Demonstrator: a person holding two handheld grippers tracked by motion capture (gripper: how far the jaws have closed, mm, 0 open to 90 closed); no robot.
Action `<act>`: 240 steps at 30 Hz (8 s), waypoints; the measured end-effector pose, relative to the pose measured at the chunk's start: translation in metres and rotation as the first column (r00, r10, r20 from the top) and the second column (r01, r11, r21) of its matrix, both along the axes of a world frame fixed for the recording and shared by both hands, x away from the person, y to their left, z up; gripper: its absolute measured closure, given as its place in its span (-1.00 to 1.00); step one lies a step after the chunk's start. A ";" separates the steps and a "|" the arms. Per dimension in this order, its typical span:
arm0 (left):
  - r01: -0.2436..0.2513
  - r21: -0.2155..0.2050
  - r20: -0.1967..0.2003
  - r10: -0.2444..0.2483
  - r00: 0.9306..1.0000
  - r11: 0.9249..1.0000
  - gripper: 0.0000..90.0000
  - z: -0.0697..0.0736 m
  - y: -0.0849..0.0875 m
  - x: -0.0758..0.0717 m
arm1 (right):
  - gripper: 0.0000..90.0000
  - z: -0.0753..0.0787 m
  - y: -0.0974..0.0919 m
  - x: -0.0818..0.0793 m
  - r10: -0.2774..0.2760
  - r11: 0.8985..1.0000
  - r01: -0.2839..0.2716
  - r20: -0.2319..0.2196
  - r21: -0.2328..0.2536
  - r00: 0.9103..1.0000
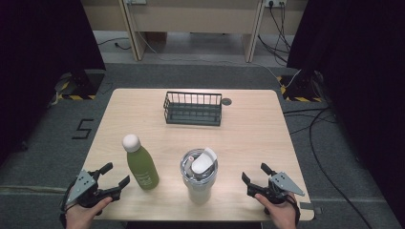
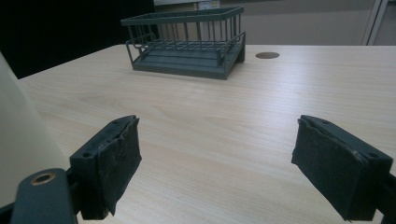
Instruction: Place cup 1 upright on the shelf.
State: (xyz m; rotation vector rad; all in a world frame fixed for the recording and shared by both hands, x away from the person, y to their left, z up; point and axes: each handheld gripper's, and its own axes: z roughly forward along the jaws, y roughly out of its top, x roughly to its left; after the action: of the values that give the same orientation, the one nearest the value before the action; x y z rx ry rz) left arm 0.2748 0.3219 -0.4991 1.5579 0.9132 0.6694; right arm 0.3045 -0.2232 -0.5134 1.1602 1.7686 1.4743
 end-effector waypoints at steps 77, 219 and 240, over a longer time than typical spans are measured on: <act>0.067 -0.004 0.031 -0.067 0.997 0.998 -0.67 -0.002 -0.005 -0.007 | -0.98 0.010 0.146 -0.008 0.395 0.919 -0.392 0.119 -0.043 0.911; 0.067 -0.029 0.039 -0.066 0.997 0.997 -0.67 -0.003 -0.003 -0.006 | -0.76 0.142 0.141 0.224 -0.041 0.999 0.034 0.237 0.030 0.971; 0.070 -0.032 0.039 -0.068 0.997 0.997 -0.67 -0.003 -0.003 -0.006 | -0.76 0.132 0.156 0.268 -0.080 0.997 0.080 0.187 0.010 0.979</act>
State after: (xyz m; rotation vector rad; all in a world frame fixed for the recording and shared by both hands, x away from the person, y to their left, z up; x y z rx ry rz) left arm 0.2689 0.3193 -0.5020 1.5350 0.8344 0.6296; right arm 0.5729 -0.0668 -0.3814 1.0440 1.5759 1.4865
